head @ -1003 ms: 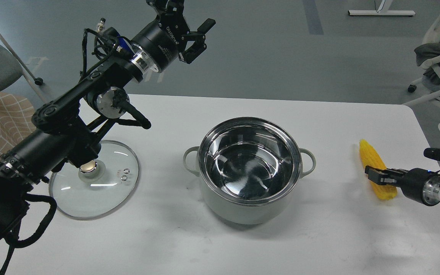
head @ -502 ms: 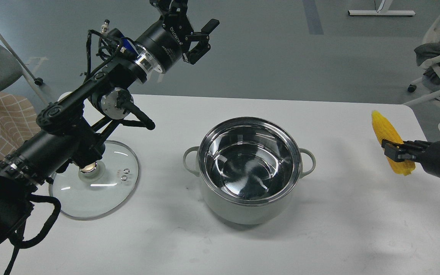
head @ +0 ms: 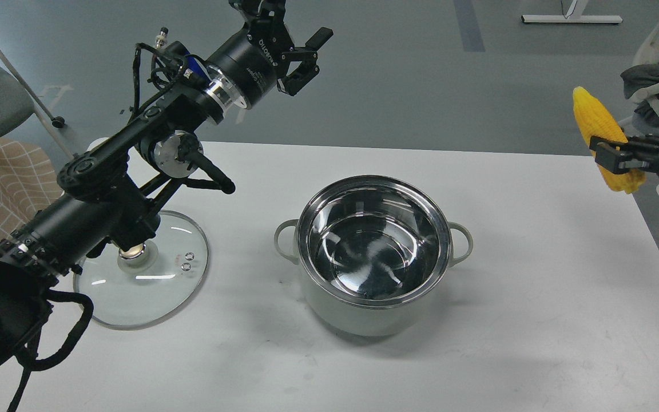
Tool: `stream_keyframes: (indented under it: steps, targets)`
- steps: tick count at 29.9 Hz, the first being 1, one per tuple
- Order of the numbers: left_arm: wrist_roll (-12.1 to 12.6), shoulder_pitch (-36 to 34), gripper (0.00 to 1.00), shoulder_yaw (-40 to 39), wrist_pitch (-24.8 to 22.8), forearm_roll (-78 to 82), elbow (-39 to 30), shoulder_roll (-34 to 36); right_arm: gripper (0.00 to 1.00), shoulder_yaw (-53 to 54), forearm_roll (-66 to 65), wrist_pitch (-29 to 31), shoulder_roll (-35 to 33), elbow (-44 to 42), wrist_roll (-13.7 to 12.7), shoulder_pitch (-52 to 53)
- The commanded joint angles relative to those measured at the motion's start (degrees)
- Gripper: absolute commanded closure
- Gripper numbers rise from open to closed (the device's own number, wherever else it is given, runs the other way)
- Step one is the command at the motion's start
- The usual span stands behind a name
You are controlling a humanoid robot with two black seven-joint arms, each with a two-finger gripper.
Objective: Open pot and put corn in
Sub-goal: 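Lift the corn with the right gripper and carry it over the pot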
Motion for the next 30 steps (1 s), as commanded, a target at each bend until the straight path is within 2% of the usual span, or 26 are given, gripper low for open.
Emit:
stream_keyframes:
  steps: [1, 12, 25, 30]
  targets:
    - [0.0, -0.2, 0.06, -0.1, 0.0, 0.0, 0.0, 0.2, 1.00, -4.2, 0.1, 0.7, 2.0, -0.4, 0.0, 6.4]
    - [0.0, -0.3, 0.06, 0.0, 0.1, 0.3, 0.0, 0.2, 1.00, -12.0, 0.4, 1.5, 8.3, 1.1, 0.1, 16.7]
    - [0.0, 0.0, 0.06, -0.3, 0.2, 0.3, 0.0, 1.0, 1.00, -18.6, 0.2, 5.8, 9.0, 18.7, 0.1, 15.7]
    - [0.1, -0.2, 0.06, -0.3, 0.2, 0.3, 0.0, 1.0, 1.00, -18.5, -0.9, 5.8, 9.7, 21.7, 0.1, 13.9]
